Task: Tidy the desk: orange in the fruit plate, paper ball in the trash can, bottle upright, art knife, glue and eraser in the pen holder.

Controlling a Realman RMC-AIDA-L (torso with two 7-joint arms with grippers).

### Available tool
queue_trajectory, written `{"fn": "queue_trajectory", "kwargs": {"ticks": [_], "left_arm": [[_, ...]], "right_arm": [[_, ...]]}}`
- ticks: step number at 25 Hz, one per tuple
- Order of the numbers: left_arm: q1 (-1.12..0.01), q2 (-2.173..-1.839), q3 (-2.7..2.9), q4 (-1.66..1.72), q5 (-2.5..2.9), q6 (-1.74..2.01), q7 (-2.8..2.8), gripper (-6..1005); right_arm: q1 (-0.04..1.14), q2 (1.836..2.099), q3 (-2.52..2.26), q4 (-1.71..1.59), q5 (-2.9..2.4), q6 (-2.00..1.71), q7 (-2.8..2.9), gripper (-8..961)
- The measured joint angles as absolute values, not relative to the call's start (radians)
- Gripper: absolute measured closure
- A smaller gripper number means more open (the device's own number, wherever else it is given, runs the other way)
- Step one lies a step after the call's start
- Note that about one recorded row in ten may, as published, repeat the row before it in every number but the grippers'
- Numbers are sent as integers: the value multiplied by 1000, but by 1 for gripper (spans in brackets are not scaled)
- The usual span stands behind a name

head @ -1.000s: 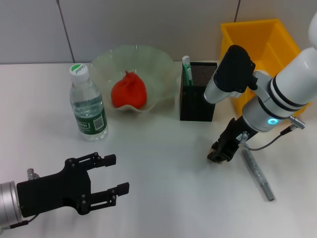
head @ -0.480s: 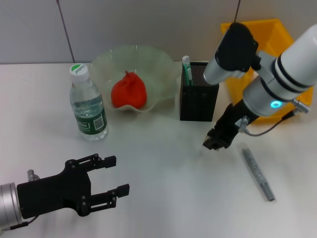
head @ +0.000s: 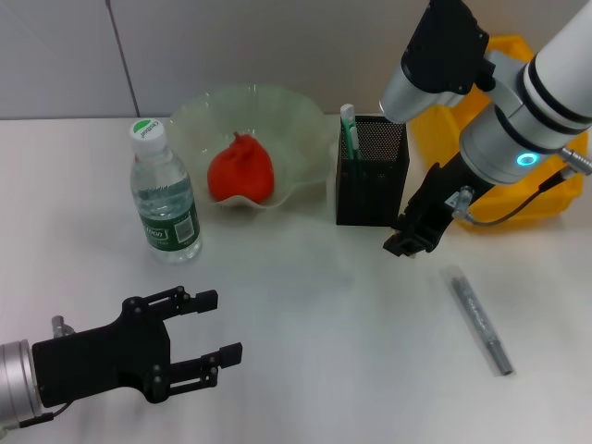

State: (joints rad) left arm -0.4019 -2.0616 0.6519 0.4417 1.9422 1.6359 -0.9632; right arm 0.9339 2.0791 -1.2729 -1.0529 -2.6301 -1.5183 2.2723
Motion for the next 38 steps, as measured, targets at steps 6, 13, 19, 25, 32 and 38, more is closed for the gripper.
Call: {"fn": "queue_trajectory", "kwargs": {"ticks": [6,13,19,25,32,38], "left_arm": [[-402,-2062,652,442,1942,1636,-963,247],[-403,-2062,652,442,1942,1635,-963,247],[-406,-2062,651,442,1943,1635,-963,247],[-407,-2062,649,442,1942,1635,-963,247],[-408,-2060,646,443,1942,1635,-963,247],[-408,-2059,646,444,1941,1632,-963,247]], "right_arm": [[947,2078,-1267,-1101,-2647,-1558,2292,694],[944,2078,-1260,-1107,-2648,-1559,2292,693],[911,2080,-1259,-1110,-2623,-1510,2268,692],[817,2083,-1261,-1103,-2482,-1411,2173,691],[665,2081,-1255,-1114,-2237,-1328,2001,690],[543,2082,-1192,-1091,-2006,-1299,1781,689]]}}
